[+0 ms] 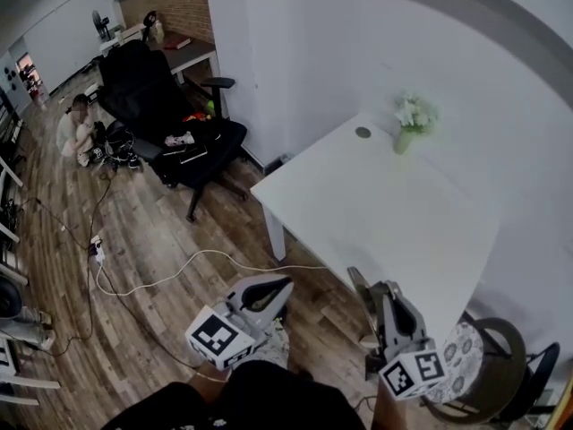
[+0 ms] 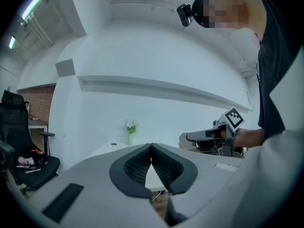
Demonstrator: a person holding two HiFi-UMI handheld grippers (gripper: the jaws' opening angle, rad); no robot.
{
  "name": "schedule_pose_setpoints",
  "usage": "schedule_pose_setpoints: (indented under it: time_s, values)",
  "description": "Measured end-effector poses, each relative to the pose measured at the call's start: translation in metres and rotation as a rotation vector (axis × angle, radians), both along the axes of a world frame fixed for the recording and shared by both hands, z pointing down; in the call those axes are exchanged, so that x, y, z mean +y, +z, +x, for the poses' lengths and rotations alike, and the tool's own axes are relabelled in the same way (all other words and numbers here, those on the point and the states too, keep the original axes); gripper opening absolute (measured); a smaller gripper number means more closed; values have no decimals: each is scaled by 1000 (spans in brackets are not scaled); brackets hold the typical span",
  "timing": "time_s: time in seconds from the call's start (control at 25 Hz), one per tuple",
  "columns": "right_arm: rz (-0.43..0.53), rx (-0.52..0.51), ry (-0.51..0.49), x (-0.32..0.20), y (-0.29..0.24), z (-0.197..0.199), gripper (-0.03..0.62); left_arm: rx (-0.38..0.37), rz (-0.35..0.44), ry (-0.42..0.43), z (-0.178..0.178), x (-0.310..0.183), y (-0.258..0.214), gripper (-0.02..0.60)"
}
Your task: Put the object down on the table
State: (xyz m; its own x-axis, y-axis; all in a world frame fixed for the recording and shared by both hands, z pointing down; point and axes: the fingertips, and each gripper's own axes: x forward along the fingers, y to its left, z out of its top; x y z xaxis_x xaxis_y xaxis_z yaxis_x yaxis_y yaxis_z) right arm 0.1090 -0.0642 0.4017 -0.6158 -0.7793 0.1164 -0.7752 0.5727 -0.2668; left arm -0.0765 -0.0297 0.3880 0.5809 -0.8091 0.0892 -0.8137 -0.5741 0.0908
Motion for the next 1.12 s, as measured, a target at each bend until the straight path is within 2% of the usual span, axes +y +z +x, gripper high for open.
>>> schedule_pose_setpoints:
  time_s: [0.2,0.36,0.52,0.76,0.84,0.96,1.12]
  values:
    - [-14,7,53,-32,1,-8,26,8,-23,59,-6,-45,3,-2]
    - [-25,14,99,-59,0,-16,26,1,-7,119,-12,-80,3,-2]
    - [-35,16,144,-89,0,-25,26,22,-45,147,-22,-117,4,-2]
    - [-40,25,222,-126,0,-34,26,27,-51,224,-34,-166,6,-2]
    - [-43,29,253,-137,-1,-37,26,29,-43,249,-40,-182,6,-2]
    - [-45,27,293,-151,-3,-42,26,24,11,294,-48,-203,4,-2]
    - [-45,45,323,-165,-3,-52,26,34,4,320,-58,-225,9,-2]
